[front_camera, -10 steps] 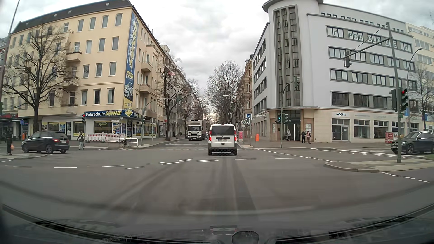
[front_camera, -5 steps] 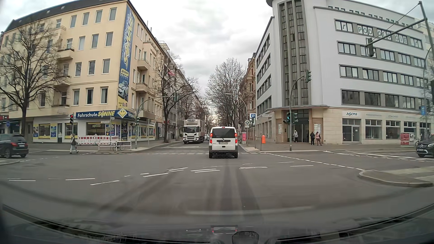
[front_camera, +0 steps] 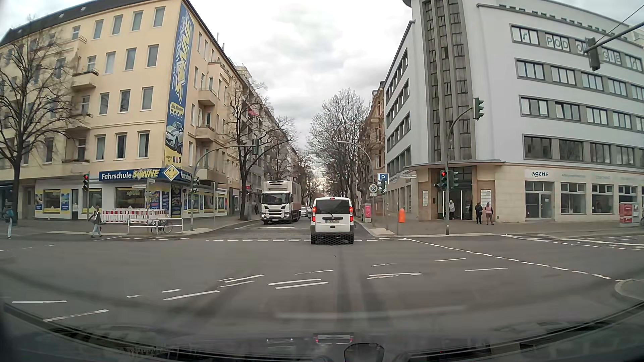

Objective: Follow the waypoints while adhering to traffic rules and regulations

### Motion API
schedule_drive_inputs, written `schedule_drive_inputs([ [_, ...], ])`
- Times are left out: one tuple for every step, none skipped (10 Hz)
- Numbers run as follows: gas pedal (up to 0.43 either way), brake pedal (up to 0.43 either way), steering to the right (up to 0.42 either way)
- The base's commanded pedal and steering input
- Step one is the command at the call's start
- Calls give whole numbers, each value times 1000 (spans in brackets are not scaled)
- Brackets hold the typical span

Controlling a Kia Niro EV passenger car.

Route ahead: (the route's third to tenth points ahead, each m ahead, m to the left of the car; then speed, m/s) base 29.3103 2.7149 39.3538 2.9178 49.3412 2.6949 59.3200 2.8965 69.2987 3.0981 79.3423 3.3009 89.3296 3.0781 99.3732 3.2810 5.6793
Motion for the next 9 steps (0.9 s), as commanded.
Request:
schedule_drive_inputs([
  [8,12,-11],
  [8,12,-11],
  [47,12,-11],
  [47,12,-11],
  [47,12,-11],
  [47,12,-11],
  [39,12,-11],
  [39,12,-11],
  [39,12,-10],
])
